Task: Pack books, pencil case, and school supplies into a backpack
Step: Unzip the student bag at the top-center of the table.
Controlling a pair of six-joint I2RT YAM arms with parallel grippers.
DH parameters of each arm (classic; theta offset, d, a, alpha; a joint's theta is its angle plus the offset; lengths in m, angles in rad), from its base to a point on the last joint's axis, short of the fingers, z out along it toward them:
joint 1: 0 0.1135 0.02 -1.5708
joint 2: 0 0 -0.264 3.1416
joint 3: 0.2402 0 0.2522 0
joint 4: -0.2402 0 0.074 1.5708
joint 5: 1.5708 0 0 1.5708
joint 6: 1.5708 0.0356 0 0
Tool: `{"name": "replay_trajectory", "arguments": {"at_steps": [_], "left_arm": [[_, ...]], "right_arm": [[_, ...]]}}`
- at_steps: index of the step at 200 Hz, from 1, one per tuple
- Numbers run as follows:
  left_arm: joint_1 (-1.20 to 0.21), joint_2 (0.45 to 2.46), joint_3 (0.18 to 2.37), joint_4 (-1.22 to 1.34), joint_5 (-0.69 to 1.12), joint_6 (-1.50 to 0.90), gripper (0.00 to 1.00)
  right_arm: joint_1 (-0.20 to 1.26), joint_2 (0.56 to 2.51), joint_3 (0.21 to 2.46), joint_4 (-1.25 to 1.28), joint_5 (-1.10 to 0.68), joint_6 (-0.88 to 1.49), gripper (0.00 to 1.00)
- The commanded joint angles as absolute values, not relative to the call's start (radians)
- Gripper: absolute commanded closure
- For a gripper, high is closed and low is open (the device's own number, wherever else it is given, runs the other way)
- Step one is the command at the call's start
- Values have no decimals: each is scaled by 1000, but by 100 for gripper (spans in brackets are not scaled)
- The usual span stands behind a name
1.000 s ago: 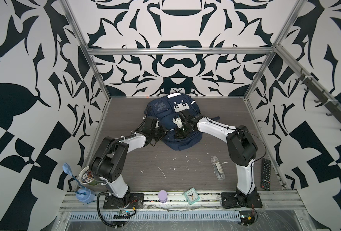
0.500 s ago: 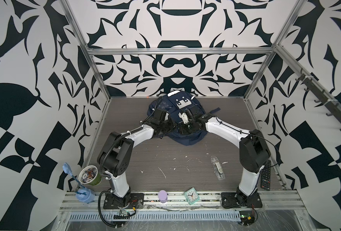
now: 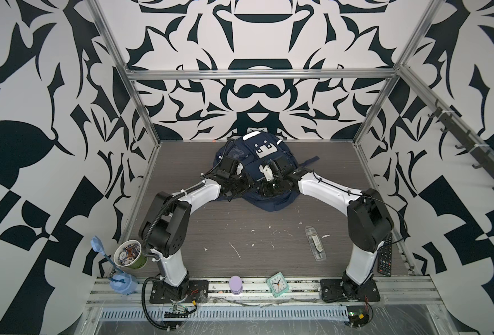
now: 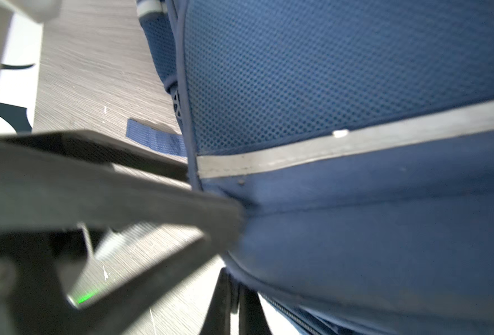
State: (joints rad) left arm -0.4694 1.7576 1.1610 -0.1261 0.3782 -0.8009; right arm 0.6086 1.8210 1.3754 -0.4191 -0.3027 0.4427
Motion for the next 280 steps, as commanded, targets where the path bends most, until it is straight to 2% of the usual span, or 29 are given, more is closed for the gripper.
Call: {"name": "replay_trajectory", "arguments": {"at_steps": [1, 110, 169, 280], "left_arm": [[-431, 1714, 1163, -219, 371, -741, 49], [-429, 1889, 1362, -210, 448, -731, 50], [-483, 1965, 1451, -209, 472, -737, 52], [-501, 2000, 1467, -207, 472, -746, 53]], "right_arm": [[588, 1720, 1351, -386, -307, 437, 100], [468, 1583, 1196, -418, -308, 400, 100], [479, 1661, 1224, -404, -335, 423, 100], [595, 1899, 1509, -411, -336, 469, 100]]}}
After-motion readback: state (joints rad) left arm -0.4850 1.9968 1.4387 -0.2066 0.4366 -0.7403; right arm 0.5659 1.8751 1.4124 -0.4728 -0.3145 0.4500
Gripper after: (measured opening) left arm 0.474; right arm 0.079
